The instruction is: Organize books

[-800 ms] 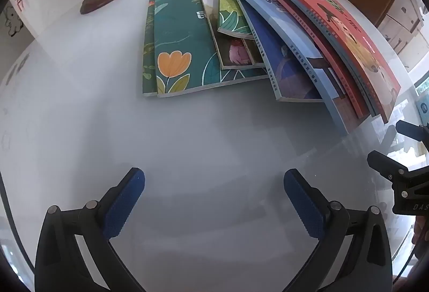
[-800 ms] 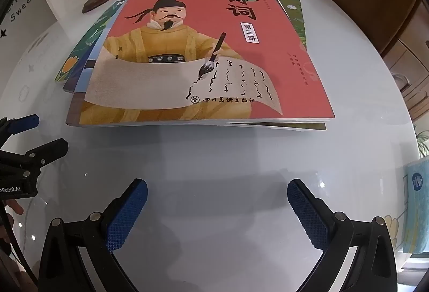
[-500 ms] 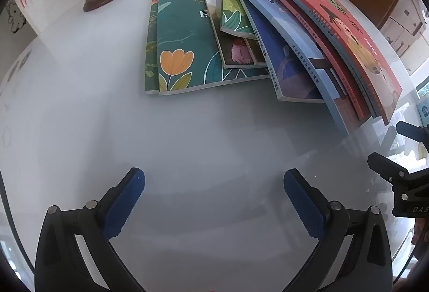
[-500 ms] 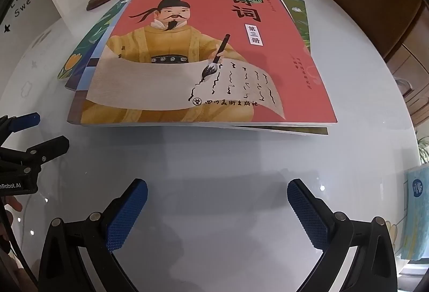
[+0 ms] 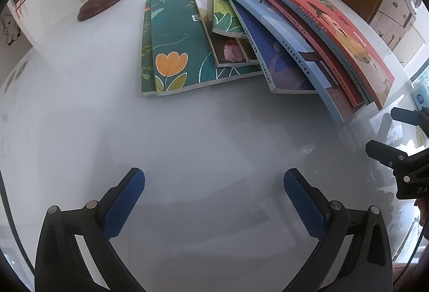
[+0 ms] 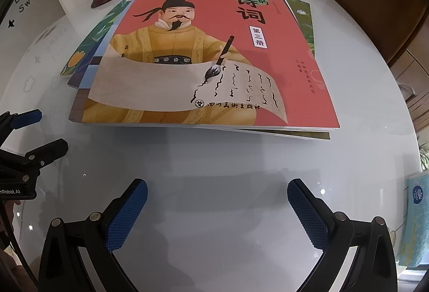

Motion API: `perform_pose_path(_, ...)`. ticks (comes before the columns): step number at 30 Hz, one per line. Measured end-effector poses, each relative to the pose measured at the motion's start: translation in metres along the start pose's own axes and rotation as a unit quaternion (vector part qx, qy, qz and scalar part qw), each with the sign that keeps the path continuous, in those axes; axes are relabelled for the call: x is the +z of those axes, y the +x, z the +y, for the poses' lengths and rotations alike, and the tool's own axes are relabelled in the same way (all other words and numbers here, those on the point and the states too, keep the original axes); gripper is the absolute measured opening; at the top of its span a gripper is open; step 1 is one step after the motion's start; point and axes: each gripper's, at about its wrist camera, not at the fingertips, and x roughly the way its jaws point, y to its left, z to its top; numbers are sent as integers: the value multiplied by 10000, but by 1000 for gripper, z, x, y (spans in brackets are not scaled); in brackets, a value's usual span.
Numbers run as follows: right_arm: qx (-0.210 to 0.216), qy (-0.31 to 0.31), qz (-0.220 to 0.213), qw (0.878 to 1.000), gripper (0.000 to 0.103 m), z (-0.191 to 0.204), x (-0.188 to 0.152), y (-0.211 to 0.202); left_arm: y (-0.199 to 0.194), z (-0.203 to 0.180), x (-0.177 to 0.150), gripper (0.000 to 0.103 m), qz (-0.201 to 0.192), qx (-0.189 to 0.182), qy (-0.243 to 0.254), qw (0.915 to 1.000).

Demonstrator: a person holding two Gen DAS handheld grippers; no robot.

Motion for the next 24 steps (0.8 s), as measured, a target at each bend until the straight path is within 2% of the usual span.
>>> perform_pose_path(24,10,-20,-30,10000,103,6,-11,-6,-1,-2,-2,103,-11,19,-63,10000)
